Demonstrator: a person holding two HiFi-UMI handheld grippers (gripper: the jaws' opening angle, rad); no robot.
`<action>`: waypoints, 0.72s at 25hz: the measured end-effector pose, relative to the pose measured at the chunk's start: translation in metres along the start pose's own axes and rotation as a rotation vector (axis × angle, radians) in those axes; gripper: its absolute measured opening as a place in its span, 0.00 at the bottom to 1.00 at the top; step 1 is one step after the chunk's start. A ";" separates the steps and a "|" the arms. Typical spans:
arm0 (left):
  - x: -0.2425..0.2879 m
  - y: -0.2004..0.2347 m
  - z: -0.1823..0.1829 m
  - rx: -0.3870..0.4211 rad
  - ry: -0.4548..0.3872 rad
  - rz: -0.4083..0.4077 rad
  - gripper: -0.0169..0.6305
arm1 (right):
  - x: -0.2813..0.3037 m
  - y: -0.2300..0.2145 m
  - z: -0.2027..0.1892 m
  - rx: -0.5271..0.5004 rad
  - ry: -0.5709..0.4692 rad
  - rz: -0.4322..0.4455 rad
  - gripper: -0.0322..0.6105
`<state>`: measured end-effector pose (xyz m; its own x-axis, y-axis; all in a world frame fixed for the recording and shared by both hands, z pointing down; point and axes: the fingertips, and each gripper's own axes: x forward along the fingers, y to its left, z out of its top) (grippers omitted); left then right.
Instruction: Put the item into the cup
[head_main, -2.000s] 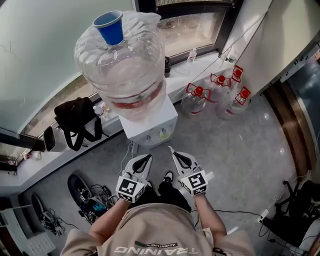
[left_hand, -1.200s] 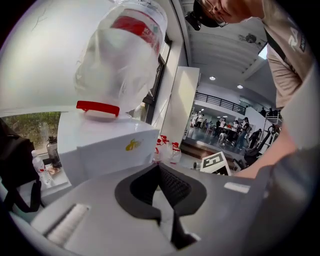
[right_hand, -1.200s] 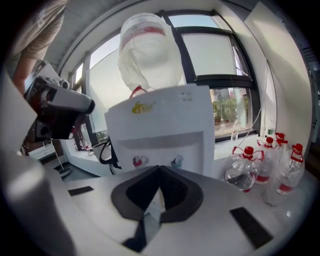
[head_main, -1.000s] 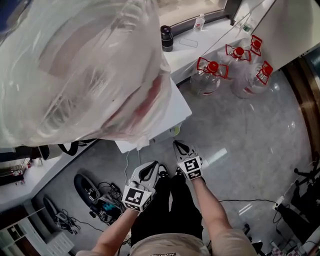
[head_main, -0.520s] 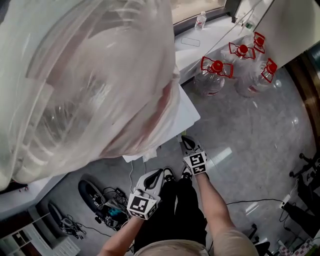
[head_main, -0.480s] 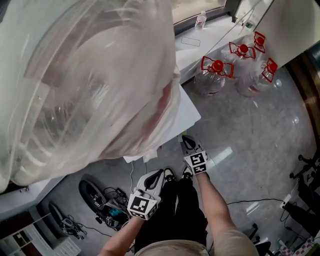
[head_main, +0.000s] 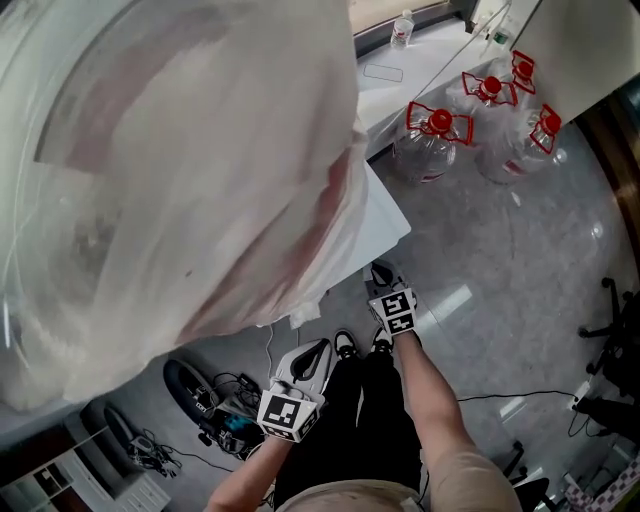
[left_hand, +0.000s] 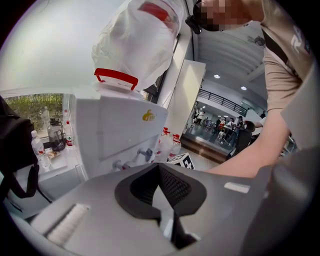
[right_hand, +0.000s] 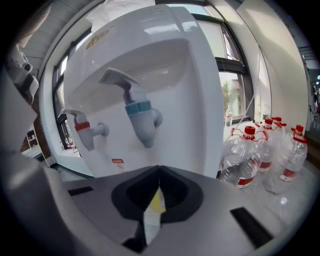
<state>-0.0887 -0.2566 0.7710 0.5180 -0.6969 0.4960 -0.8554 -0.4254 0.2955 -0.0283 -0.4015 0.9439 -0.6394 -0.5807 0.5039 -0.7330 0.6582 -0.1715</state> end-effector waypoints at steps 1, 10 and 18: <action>-0.001 0.000 -0.001 0.002 0.001 0.002 0.04 | 0.001 -0.001 -0.002 0.000 0.005 -0.003 0.07; -0.008 0.004 -0.003 0.002 0.007 0.017 0.04 | 0.002 -0.003 0.001 -0.020 -0.022 -0.012 0.07; -0.006 -0.007 0.011 0.016 -0.009 -0.001 0.04 | -0.025 -0.006 0.011 -0.019 -0.045 -0.036 0.07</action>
<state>-0.0856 -0.2556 0.7567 0.5185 -0.7017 0.4886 -0.8549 -0.4347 0.2830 -0.0109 -0.3960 0.9231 -0.6232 -0.6245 0.4707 -0.7512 0.6455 -0.1380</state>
